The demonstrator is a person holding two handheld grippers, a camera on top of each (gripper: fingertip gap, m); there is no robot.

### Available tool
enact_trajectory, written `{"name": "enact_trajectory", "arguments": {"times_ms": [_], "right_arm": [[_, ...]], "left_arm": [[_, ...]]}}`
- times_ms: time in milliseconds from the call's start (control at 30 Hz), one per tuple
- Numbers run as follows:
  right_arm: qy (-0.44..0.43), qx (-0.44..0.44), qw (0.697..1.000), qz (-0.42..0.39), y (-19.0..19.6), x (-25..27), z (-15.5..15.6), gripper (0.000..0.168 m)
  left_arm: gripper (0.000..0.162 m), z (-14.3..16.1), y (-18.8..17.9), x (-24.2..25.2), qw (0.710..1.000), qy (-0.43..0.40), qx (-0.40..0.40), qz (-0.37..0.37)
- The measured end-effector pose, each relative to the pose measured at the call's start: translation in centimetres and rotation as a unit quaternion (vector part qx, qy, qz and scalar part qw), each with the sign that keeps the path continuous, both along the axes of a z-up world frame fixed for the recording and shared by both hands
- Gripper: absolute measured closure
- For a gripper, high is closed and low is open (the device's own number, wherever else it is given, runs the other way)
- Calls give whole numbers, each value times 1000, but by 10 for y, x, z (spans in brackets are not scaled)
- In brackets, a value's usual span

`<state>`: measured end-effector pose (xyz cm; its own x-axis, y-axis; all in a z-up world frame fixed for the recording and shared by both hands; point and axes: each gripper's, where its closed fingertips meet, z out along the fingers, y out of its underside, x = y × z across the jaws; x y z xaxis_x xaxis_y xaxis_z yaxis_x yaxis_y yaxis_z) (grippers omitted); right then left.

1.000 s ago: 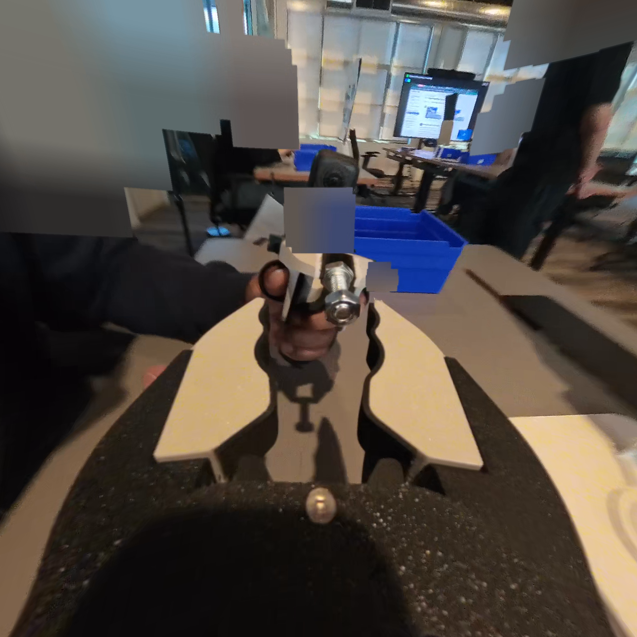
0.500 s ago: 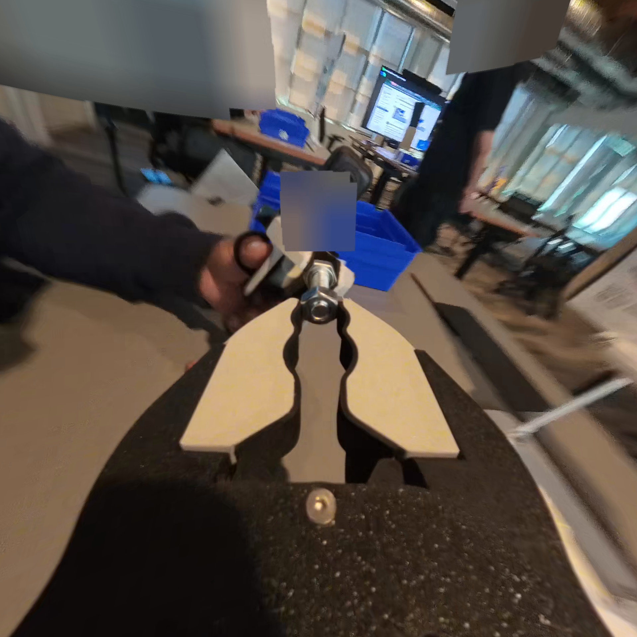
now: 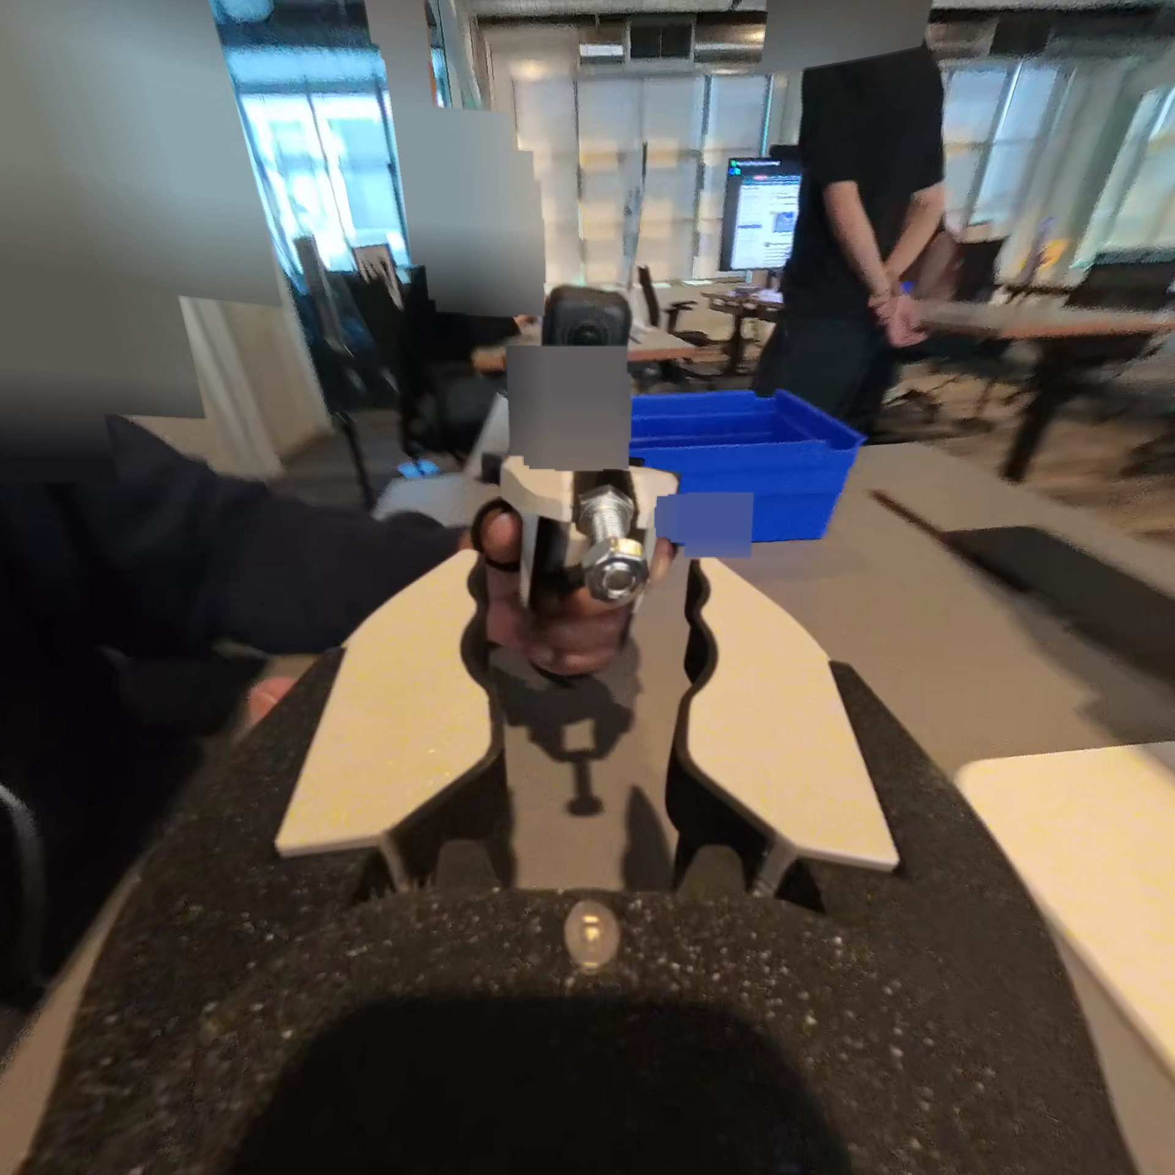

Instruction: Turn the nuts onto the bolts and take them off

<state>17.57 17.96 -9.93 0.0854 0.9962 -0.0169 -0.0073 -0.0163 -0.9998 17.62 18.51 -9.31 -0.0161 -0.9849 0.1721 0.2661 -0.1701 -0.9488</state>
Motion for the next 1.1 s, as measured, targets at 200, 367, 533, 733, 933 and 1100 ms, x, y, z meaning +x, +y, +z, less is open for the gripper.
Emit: {"name": "enact_trajectory", "arguments": {"times_ms": [200, 367, 533, 733, 933, 1100], "right_arm": [[79, -230, 965, 93, -1, 1, 5, 115], [100, -283, 947, 113, 1, 1, 4, 116], [100, -285, 945, 124, -2, 2, 5, 134], [78, -186, 974, 107, -7, 4, 8, 151], [-32, 107, 994, -13, 2, 9, -6, 151], [-99, 275, 951, -98, 10, 11, -16, 148]], "left_arm": [[146, 8, -1, -6, 995, 3, 83, 54], [146, 8, -8, -3, 986, 31, 147, 70], [146, 5, -13, 2, 982, 44, 168, 68], [146, 4, -14, 4, 988, 40, 138, 49], [146, -8, -6, 9, 995, 13, -72, -66], [145, -17, 1, 11, 982, -20, -161, -100]]}}
